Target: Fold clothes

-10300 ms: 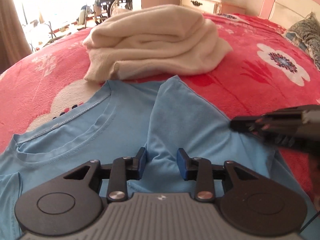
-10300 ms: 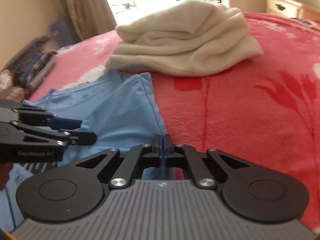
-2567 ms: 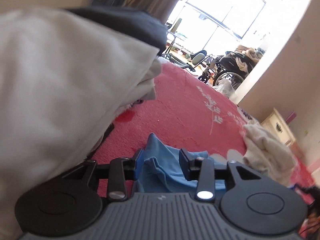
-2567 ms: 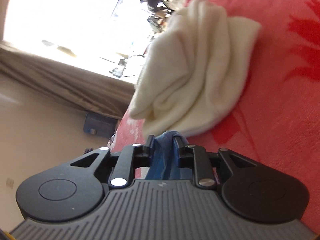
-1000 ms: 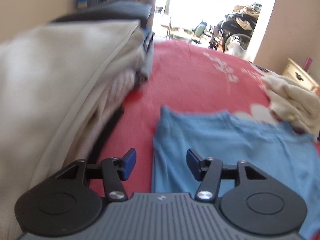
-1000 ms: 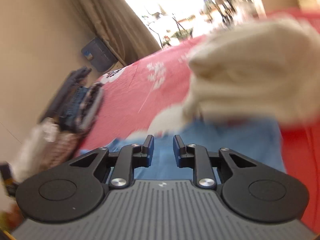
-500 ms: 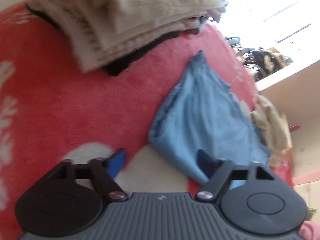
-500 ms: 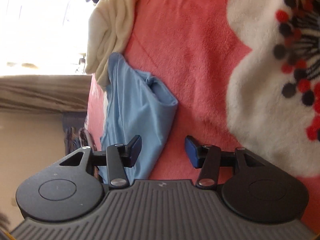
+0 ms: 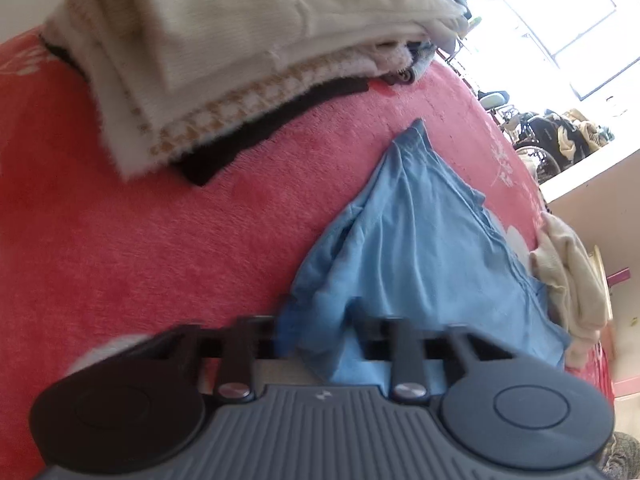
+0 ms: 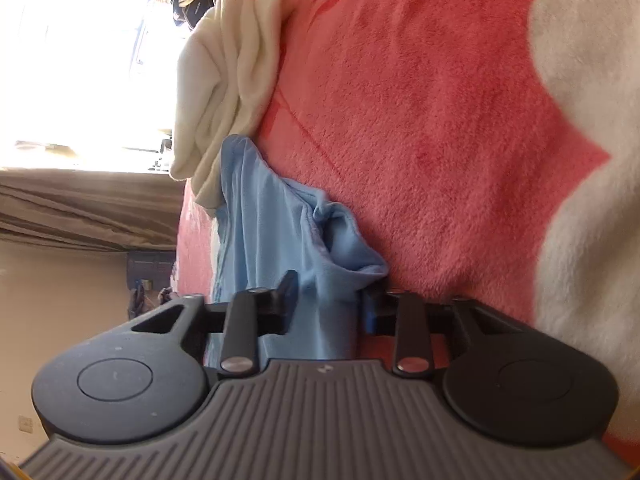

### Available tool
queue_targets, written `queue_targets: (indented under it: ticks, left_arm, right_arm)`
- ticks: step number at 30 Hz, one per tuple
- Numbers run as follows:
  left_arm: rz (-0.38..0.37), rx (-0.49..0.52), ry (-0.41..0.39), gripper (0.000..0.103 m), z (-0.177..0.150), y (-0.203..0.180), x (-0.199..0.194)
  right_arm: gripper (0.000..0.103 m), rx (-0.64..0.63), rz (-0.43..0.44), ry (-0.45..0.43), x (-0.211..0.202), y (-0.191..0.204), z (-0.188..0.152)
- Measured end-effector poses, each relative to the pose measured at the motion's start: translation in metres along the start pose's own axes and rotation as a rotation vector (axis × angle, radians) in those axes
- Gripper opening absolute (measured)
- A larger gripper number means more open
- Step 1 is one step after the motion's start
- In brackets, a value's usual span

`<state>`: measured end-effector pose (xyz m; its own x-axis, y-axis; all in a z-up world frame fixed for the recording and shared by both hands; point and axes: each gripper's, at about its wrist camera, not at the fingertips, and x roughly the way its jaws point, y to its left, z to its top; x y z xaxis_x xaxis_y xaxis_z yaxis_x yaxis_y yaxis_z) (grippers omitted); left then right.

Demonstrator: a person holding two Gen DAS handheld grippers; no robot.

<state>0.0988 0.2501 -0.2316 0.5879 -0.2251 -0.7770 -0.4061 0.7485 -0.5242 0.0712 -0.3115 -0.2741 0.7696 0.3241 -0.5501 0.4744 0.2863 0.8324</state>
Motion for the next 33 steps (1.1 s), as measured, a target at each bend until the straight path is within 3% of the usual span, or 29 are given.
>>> queue_targets:
  ticks: [1,5,10,16,22,25,27,29,30,32,33]
  left_arm:
    - [0.001,-0.022,-0.004,0.006,0.000,0.001,-0.001]
    - [-0.008,-0.065,-0.028,0.005,0.002,0.003,-0.018]
    - [-0.034,0.000,-0.016,0.005,0.001,0.000,-0.051]
    - [-0.040,0.093,0.042,0.005,-0.023,0.017,-0.111]
    - [0.027,0.185,0.153,0.005,-0.074,0.063,-0.180]
    - [0.095,0.276,0.199,0.006,-0.096,0.073,-0.186]
    - [0.154,0.389,0.190,0.011,-0.107,0.069,-0.186]
    - [0.183,0.480,0.158,0.030,-0.113,0.062,-0.189]
    - [0.168,0.491,0.142,0.034,-0.111,0.060,-0.192]
    - [0.160,0.529,0.093,0.045,-0.108,0.053,-0.202]
    - [0.170,0.554,0.069,0.048,-0.106,0.050,-0.205]
  right_arm:
    - [0.005,0.001,-0.012,0.000,0.001,0.001,0.000]
    - [0.003,-0.003,-0.037,-0.048,-0.018,0.010,-0.003]
    - [0.002,-0.045,-0.046,-0.060,-0.049,0.019,-0.005]
    - [0.002,-0.093,-0.046,-0.045,-0.106,0.009,-0.025]
    - [0.002,-0.124,-0.096,0.033,-0.192,-0.038,-0.069]
    - [0.002,-0.144,-0.138,0.049,-0.225,-0.059,-0.089]
    - [0.005,-0.126,-0.171,0.082,-0.227,-0.072,-0.095]
    - [0.007,-0.080,-0.202,0.129,-0.220,-0.081,-0.095]
    - [0.007,-0.096,-0.219,0.149,-0.217,-0.081,-0.094]
    - [0.014,-0.225,-0.308,0.148,-0.218,-0.068,-0.096]
    - [0.024,-0.304,-0.355,0.138,-0.221,-0.059,-0.098]
